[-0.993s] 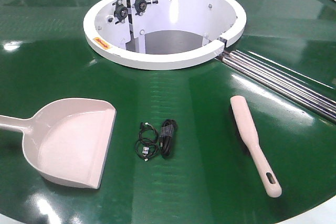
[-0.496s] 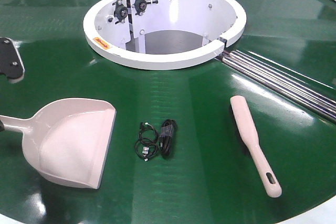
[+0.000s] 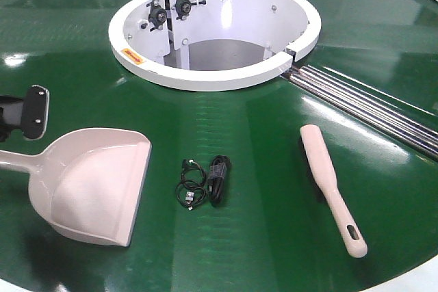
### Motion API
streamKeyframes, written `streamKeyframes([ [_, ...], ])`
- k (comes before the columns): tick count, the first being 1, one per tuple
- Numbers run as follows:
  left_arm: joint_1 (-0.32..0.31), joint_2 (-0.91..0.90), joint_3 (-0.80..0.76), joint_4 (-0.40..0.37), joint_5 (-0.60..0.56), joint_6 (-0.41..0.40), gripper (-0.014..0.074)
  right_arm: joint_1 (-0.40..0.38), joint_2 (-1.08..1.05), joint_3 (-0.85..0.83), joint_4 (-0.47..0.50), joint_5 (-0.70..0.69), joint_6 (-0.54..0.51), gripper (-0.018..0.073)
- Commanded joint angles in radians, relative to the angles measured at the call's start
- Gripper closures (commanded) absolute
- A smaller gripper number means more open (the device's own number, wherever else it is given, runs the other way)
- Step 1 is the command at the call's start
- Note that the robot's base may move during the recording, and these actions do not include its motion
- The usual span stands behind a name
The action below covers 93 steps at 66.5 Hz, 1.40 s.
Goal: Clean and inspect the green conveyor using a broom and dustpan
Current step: 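Reach the left gripper to the pink dustpan handle and grasp it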
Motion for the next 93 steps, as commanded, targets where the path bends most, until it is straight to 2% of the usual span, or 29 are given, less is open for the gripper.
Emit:
streamKeyframes([
  [1,-0.004,-0.007,-0.028,0.032,-0.027,0.002,0.0094,-0.006,-0.011,0.003,-0.007,-0.07,-0.002,0.0568],
  [17,-0.004,0.047,-0.038,0.03,-0.04,0.087,0.0094,-0.006,-0.011,0.003,-0.007,-0.07,-0.002,0.0568],
  [36,-0.004,0.099,-0.092,0.019,-0.074,0.088,0.0094,-0.006,-0.011,0.003,-0.007,-0.07,-0.002,0.0568],
  [48,-0.004,0.13,-0.098,0.017,-0.087,0.131,0.0094,-0.006,-0.011,0.003,-0.007,-0.07,-0.002,0.0568],
  [63,-0.004,0.167,-0.098,0.019,-0.111,0.139,0.0111,-0.006,-0.011,0.003,-0.007,-0.07,-0.002,0.0568],
  [79,-0.004,0.194,-0.098,0.019,-0.127,0.139,0.0202,-0.006,-0.011,0.003,-0.007,-0.07,-0.002,0.0568],
  [86,-0.004,0.197,-0.098,0.017,-0.115,0.139,0.0277,-0.006,-0.011,0.003,-0.007,-0.07,-0.002,0.0568],
  [93,-0.004,0.196,-0.098,0.02,-0.101,0.139,0.0388,-0.006,-0.011,0.003,-0.007,-0.07,-0.002,0.0568],
])
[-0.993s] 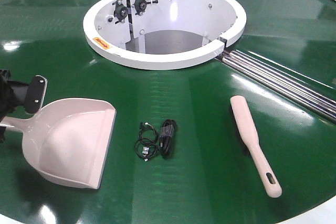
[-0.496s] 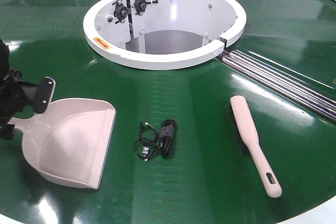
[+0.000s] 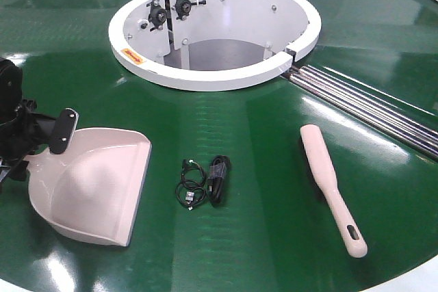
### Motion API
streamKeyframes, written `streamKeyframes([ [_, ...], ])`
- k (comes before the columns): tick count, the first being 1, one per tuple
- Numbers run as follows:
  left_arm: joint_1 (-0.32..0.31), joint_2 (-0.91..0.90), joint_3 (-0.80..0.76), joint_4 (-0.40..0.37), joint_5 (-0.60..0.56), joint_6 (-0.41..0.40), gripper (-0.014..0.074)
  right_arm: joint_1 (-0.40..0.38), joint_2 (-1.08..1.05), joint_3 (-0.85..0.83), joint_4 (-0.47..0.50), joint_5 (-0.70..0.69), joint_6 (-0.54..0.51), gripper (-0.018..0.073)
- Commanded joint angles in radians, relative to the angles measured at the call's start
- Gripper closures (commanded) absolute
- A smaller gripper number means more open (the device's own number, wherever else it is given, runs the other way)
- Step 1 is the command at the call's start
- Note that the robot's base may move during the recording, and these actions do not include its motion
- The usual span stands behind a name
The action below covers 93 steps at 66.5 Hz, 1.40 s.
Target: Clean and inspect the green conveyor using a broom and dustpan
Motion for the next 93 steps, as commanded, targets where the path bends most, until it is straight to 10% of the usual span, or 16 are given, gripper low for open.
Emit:
streamKeyframes([
  [1,-0.004,-0.045,-0.029,0.005,0.007,0.001,0.0412,-0.006,-0.011,0.003,-0.007,-0.07,-0.002,0.0568],
  [14,-0.008,-0.064,-0.046,-0.014,0.037,-0.001,0.0604,-0.006,-0.011,0.003,-0.007,-0.069,-0.002,0.0568],
  [93,-0.116,-0.054,-0.098,-0.039,0.133,-0.112,0.0604,-0.006,-0.011,0.003,-0.007,-0.069,-0.002,0.0568],
])
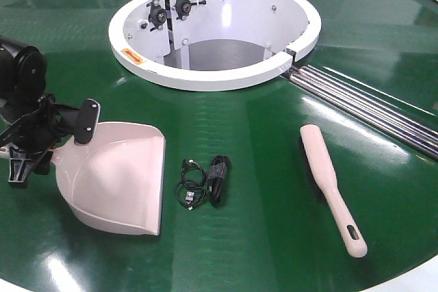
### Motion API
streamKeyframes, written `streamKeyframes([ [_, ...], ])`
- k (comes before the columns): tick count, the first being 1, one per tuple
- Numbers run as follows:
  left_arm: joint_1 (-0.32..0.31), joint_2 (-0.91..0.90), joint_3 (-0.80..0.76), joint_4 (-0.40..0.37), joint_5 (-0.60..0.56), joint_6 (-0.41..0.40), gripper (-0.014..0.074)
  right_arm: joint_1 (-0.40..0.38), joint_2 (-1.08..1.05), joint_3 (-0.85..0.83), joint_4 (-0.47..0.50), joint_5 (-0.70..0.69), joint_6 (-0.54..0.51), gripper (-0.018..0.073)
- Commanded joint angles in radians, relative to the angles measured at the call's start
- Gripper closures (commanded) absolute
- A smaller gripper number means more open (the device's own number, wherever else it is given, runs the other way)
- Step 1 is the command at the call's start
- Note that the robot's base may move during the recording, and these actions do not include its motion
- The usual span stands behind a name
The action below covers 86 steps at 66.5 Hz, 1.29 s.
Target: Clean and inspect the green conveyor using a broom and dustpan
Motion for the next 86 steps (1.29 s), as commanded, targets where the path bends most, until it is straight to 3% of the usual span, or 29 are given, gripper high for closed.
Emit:
streamKeyframes([
  [1,-0.008,-0.046,-0.028,0.004,0.014,-0.007,0.0604,-0.006,-0.011,0.003,-0.007,-0.069,-0.002,0.0568],
  [22,-0.051,-0.046,-0.028,0.008,0.01,-0.012,0.0604,-0.006,-0.011,0.003,-0.007,-0.069,-0.002,0.0568],
  [32,-0.055,-0.046,-0.026,0.03,0.011,-0.054,0.0604,-0.006,-0.011,0.003,-0.007,-0.069,-0.002,0.0568],
  [86,-0.055,-0.046,-0.025,0.03,0.043,-0.054,0.0602,-0.006,-0.011,0.003,-0.007,-0.069,-0.002,0.0568],
])
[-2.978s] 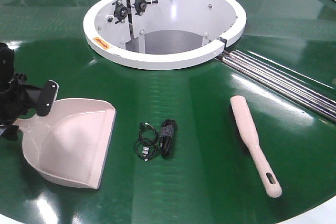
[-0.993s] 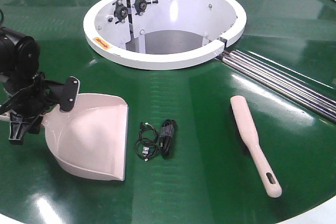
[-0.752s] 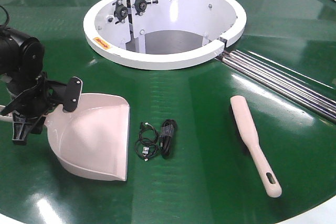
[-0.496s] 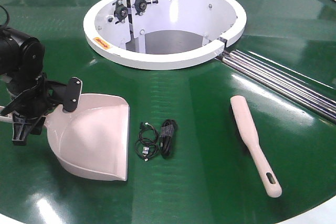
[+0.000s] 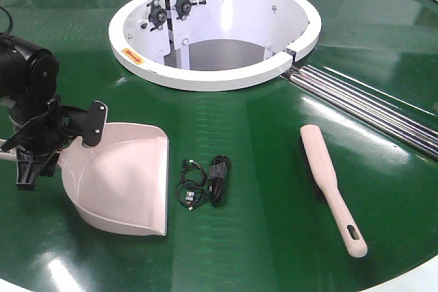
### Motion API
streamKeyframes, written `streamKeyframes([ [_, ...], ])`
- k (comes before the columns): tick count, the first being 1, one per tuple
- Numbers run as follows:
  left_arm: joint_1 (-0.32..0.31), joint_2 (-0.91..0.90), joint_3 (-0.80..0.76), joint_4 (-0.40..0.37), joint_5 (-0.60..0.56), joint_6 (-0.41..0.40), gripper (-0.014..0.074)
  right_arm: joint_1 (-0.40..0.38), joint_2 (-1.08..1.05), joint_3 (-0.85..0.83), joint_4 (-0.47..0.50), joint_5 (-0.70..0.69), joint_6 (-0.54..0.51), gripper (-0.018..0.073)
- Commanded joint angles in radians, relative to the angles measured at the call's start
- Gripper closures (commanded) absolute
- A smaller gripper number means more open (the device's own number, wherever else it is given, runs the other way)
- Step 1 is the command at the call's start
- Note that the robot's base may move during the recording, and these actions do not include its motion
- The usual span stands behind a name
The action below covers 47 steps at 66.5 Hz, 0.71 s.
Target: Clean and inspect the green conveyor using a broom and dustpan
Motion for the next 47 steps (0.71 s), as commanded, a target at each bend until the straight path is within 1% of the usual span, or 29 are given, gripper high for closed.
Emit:
streamKeyframes([
  [1,-0.008,-0.046,-0.025,0.004,0.017,0.006,0.0602,-0.006,-0.011,0.003,-0.007,-0.069,-0.002,0.0568],
  [47,-0.008,-0.046,-0.025,0.004,0.017,0.006,0.0602,-0.006,-0.01,0.002,-0.007,-0.074,-0.002,0.0568],
])
